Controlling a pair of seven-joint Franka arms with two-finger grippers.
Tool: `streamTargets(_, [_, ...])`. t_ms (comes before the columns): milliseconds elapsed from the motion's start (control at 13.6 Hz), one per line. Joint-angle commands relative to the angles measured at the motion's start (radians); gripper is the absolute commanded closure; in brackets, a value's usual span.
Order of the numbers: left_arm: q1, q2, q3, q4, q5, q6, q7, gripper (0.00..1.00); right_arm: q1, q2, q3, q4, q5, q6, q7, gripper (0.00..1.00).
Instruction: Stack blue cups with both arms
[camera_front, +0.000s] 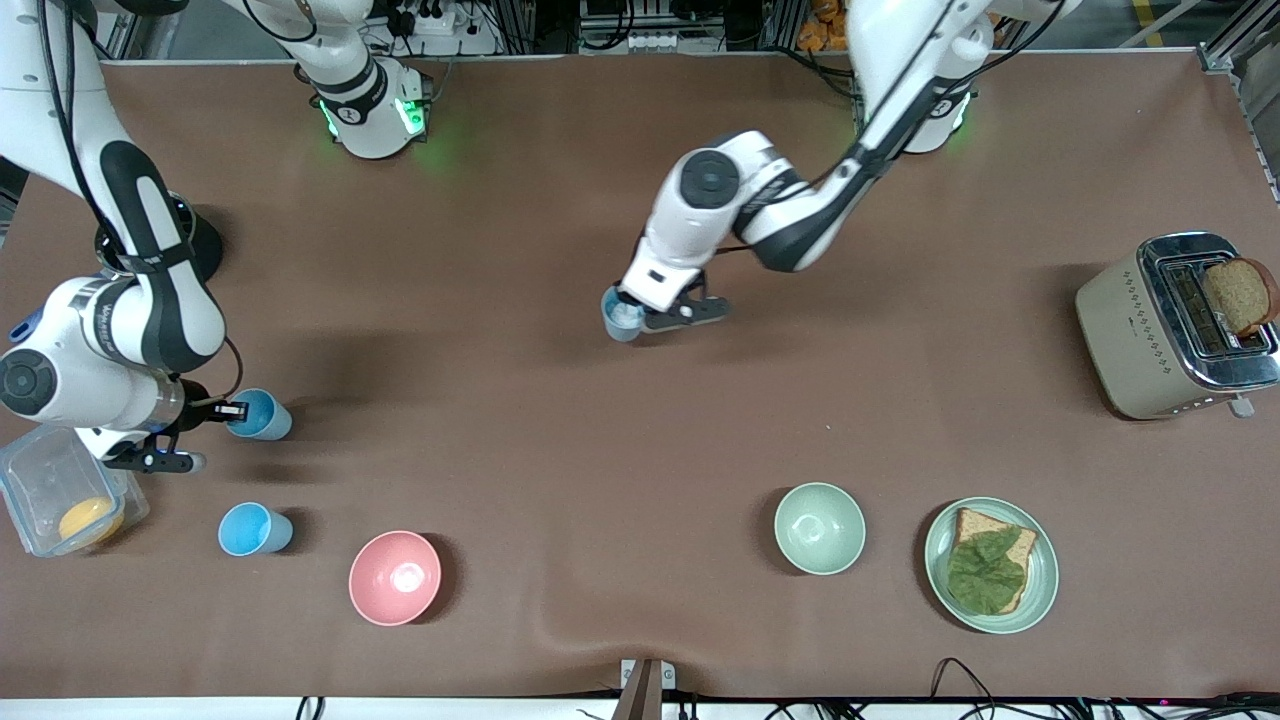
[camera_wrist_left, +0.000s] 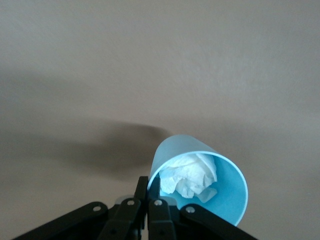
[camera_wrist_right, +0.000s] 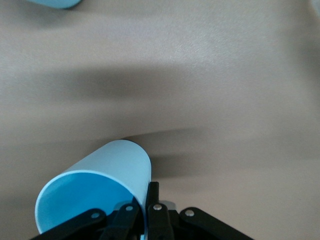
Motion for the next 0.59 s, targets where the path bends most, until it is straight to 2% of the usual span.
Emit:
streamTargets(0, [-0.102,0.119,0.047,0.117,0.117,-0.015,-0.123,1.0,0.0,-0.081,0.008,-0.003,0.029,-0.087,0.018,1.0])
streamTargets(147, [-0.154,0.156,0.086,0.151,0.131,-0.015,-0.159,1.0,0.006,-0.115,0.013,0.0,0.072,-0.144,0.018,1.0])
streamTargets(294, [-0.167,0.15,0.1,0.151,0.131,-0.016,-0.166,0.01,0.024,-0.152,0.022,0.009,0.089,-0.204,0.044,1.0])
streamTargets(515, [-0.15,0.061,0.097,0.152,0.126,-0.097,-0.182,0.0,0.113,-0.21,0.031,0.035,0.092,-0.297,0.213,1.0])
